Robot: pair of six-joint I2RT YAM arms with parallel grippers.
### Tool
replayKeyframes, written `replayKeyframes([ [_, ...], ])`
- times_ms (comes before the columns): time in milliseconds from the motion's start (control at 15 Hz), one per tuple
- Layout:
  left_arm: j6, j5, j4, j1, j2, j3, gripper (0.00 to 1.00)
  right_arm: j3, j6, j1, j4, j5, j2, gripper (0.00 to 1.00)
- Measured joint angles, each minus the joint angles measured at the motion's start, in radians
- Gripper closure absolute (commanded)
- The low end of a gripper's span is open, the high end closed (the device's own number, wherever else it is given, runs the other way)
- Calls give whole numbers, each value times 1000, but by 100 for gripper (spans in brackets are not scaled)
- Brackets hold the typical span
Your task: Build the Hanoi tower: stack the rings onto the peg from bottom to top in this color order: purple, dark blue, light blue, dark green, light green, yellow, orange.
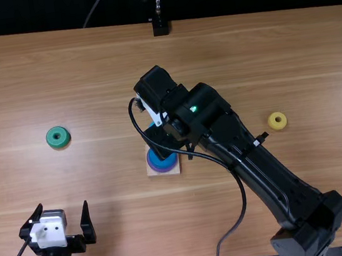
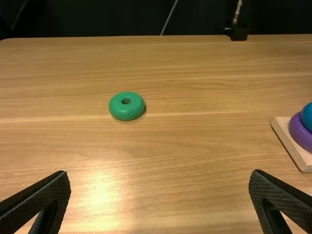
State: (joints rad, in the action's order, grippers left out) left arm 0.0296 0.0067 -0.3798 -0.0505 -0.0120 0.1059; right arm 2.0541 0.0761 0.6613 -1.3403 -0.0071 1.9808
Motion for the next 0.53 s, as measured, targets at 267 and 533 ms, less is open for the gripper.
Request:
replayKeyframes([
  [267,1,1,0,0,0,0,0,0,0,5,0,0,10,0],
  [533,0,1,0,0,0,0,0,0,0,44,-2,0,16,0],
])
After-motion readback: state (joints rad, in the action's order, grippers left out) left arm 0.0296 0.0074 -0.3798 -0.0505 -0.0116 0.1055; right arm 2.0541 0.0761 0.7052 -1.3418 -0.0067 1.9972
